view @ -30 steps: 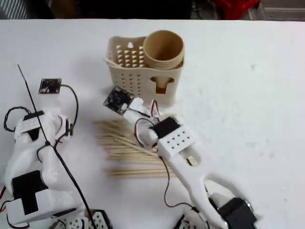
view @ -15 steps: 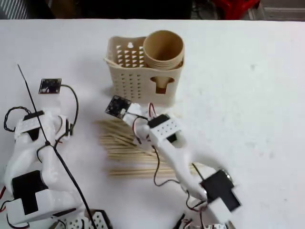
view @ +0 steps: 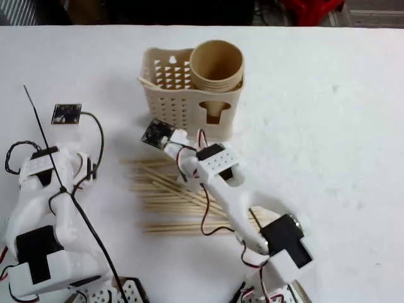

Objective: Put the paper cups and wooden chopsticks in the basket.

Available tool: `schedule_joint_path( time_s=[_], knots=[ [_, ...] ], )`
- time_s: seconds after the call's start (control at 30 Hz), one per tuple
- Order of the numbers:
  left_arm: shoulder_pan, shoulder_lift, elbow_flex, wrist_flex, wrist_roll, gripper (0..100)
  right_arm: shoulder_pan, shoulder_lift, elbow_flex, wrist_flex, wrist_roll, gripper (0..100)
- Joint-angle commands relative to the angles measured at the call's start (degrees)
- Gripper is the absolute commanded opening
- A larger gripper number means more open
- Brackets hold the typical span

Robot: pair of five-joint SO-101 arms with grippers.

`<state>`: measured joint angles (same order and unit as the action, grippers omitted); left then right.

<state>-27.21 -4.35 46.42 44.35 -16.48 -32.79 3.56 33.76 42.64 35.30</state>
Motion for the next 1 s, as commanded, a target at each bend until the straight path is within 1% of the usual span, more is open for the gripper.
schedule_joint_path(
  time_s=[0.0, 0.1, 0.27, 0.37, 0.47, 0.53, 0.6, 0.77, 0.87, 0.9, 0.97],
  knots=[
    [-0.22, -0.13, -0.18, -0.97, -0.44, 15, 0.31, -6.29, -0.62, 3.21, -2.37, 1.6],
    [-0.22, -0.13, -0.18, -0.97, -0.44, 15, 0.40, -13.76, -0.62, 6.11, -6.77, 1.5],
    [-0.22, -0.13, -0.18, -0.97, -0.44, 15, 0.13, -30.64, -0.62, 9.98, -14.42, 1.5],
    [-0.22, -0.13, -0.18, -0.97, -0.44, 15, -0.22, -40.66, -1.32, 9.36, -17.76, 1.5],
    [-0.22, -0.13, -0.18, -0.97, -0.53, 15, -0.48, -47.60, -2.99, 5.49, -18.37, 1.7],
    [-0.22, -0.13, -0.18, -0.97, -0.62, 15, -0.66, -49.19, -4.13, 1.27, -18.46, 1.7],
    [-0.22, -0.13, -0.18, -0.97, -0.62, 15, -0.66, -49.19, -4.66, -5.93, -18.46, 1.7],
    [-0.22, -0.13, -0.18, -0.97, -0.53, 15, -0.57, -43.56, -4.75, -28.88, -23.47, 1.7],
    [-0.22, -0.13, -0.18, -0.97, -0.44, 15, -0.75, -36.62, -6.51, -41.98, -23.56, 1.7],
    [-0.22, -0.13, -0.18, -0.97, -0.44, 15, -0.66, -33.89, -8.35, -43.74, -23.56, 1.8],
    [-0.22, -0.13, -0.18, -0.97, -0.44, 15, -0.57, -28.18, -13.71, -43.74, -23.91, 1.8]
  ],
)
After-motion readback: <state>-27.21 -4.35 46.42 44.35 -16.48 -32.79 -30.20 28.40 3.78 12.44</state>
